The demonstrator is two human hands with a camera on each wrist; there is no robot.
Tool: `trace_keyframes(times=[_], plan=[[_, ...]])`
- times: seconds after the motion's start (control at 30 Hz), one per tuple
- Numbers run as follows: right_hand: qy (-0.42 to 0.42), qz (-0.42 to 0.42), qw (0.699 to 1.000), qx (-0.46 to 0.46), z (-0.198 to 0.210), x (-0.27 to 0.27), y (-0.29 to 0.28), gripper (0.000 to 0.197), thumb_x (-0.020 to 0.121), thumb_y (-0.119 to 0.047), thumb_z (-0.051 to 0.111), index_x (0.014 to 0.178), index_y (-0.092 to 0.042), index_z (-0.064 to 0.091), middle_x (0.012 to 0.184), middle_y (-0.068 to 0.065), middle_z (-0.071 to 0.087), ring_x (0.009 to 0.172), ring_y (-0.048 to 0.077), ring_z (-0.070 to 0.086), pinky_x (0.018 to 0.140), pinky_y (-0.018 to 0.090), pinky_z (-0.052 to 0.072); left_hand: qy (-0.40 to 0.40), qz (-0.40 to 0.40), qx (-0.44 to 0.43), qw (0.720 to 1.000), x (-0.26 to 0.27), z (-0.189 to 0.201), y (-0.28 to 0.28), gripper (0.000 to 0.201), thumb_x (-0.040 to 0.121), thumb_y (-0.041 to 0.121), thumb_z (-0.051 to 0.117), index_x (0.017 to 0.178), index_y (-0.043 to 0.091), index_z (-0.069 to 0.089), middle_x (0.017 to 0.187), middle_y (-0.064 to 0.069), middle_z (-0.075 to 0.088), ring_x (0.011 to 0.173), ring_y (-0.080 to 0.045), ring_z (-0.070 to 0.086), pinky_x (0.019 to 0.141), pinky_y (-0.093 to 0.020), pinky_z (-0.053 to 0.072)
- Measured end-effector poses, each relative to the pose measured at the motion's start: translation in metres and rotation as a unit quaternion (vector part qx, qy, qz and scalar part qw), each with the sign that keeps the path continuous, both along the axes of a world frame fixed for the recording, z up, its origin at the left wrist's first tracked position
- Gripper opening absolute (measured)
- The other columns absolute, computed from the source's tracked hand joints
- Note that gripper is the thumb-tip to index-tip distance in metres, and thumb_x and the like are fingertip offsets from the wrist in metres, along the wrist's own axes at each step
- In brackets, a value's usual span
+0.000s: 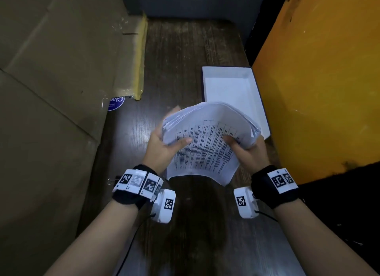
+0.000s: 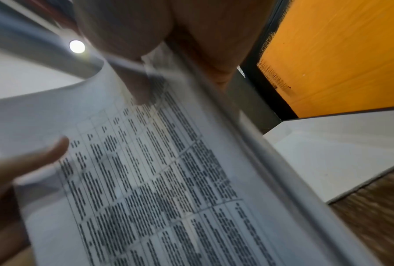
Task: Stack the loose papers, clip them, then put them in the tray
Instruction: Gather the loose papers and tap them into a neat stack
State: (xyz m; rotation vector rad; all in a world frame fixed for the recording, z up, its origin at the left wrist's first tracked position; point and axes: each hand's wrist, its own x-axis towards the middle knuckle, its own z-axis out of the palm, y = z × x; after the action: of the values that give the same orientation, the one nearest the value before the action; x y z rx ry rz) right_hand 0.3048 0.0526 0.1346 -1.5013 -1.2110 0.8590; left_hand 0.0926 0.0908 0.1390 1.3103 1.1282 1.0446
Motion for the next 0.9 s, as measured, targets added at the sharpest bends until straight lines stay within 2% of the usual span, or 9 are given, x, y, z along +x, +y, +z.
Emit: trace_keyframes(times=[0.1,0.23,0.37,0.47,0.57,0.63,0.73,0.8,0.9], plan=[[0.032,0.000,0.999,-0.021,0.000,0.003,0.003,0.024,0.082,-0.010,0.072,0.083,-0.033,0.067,0.088,-0.009,0.074,0.083,0.009,0.071,0.081,0.044,0.061,0.057,0.007,-0.080,0.995,0.004,-0.003,-0.001,0.025,0.082,0.011,0.071,0.078,0.031,0.057,0.076,0.013,0.069,0.071,0.006,0.066,0.079,-0.036,0.057],[0.031,0.036,0.999,0.005,0.018,0.022,0.010,0.027,0.078,-0.008,0.076,0.097,-0.027,0.069,0.091,-0.016,0.077,0.094,0.006,0.071,0.079,0.025,0.059,0.125,-0.022,-0.058,0.990,-0.008,0.015,0.023,0.018,0.083,0.021,0.070,0.084,0.004,0.066,0.094,-0.022,0.072,0.088,-0.038,0.069,0.082,-0.056,0.057],[-0.111,0.092,0.990,-0.009,0.057,0.053,0.017,0.064,0.074,-0.024,0.079,0.130,-0.032,0.050,0.119,-0.001,0.067,0.111,0.010,0.063,0.088,0.026,0.052,0.294,-0.106,0.019,0.950,-0.022,0.045,0.045,0.028,0.084,0.024,0.070,0.058,0.031,0.061,0.062,0.006,0.064,0.059,-0.014,0.058,0.058,-0.029,0.048],[-0.211,0.201,0.954,-0.072,0.079,0.040,0.018,0.074,0.065,-0.042,0.078,0.133,-0.034,0.050,0.118,-0.006,0.067,0.112,0.004,0.061,0.092,0.026,0.048,0.405,-0.182,0.071,0.893,-0.015,0.061,0.049,0.032,0.084,0.020,0.069,0.054,0.025,0.057,0.054,0.010,0.055,0.052,-0.009,0.050,0.053,-0.025,0.036],[-0.249,0.275,0.924,-0.096,0.068,0.013,0.022,0.046,0.077,-0.029,0.078,0.119,-0.019,0.063,0.107,-0.003,0.071,0.099,0.005,0.066,0.079,0.018,0.052,0.449,-0.261,0.096,0.849,0.002,0.060,0.046,0.026,0.084,0.018,0.067,0.060,0.018,0.058,0.057,0.009,0.058,0.057,-0.011,0.055,0.057,-0.027,0.042],[-0.273,0.260,0.923,-0.076,0.051,0.003,0.022,0.027,0.088,-0.024,0.067,0.096,0.001,0.067,0.092,0.018,0.072,0.084,0.022,0.068,0.068,0.031,0.047,0.441,-0.293,0.106,0.842,0.007,0.057,0.044,0.025,0.082,0.018,0.069,0.060,0.021,0.059,0.060,0.008,0.063,0.058,-0.014,0.058,0.059,-0.028,0.042],[-0.187,0.181,0.960,-0.105,0.027,0.013,0.011,0.025,0.089,-0.017,0.065,0.091,0.008,0.066,0.090,0.031,0.070,0.081,0.038,0.066,0.066,0.033,0.048,0.368,-0.242,0.061,0.896,-0.010,0.040,0.048,0.020,0.076,0.030,0.076,0.064,0.018,0.066,0.065,-0.005,0.068,0.059,-0.018,0.060,0.057,-0.030,0.045],[-0.041,0.134,0.982,-0.124,0.020,0.021,-0.002,0.016,0.089,-0.004,0.064,0.104,-0.005,0.069,0.099,0.016,0.075,0.090,0.028,0.071,0.076,0.033,0.058,0.318,-0.127,0.051,0.938,-0.040,0.020,0.054,0.024,0.067,0.043,0.080,0.080,0.024,0.073,0.081,0.001,0.074,0.078,-0.014,0.068,0.073,-0.035,0.053],[0.098,0.091,0.982,-0.136,0.014,0.032,-0.023,0.030,0.089,0.006,0.059,0.110,-0.014,0.064,0.089,-0.009,0.078,0.083,0.005,0.072,0.066,0.017,0.056,0.200,-0.001,-0.026,0.979,-0.081,-0.007,0.050,0.064,0.055,0.043,0.087,0.113,0.028,0.065,0.110,0.004,0.069,0.098,-0.009,0.065,0.082,-0.023,0.053]])
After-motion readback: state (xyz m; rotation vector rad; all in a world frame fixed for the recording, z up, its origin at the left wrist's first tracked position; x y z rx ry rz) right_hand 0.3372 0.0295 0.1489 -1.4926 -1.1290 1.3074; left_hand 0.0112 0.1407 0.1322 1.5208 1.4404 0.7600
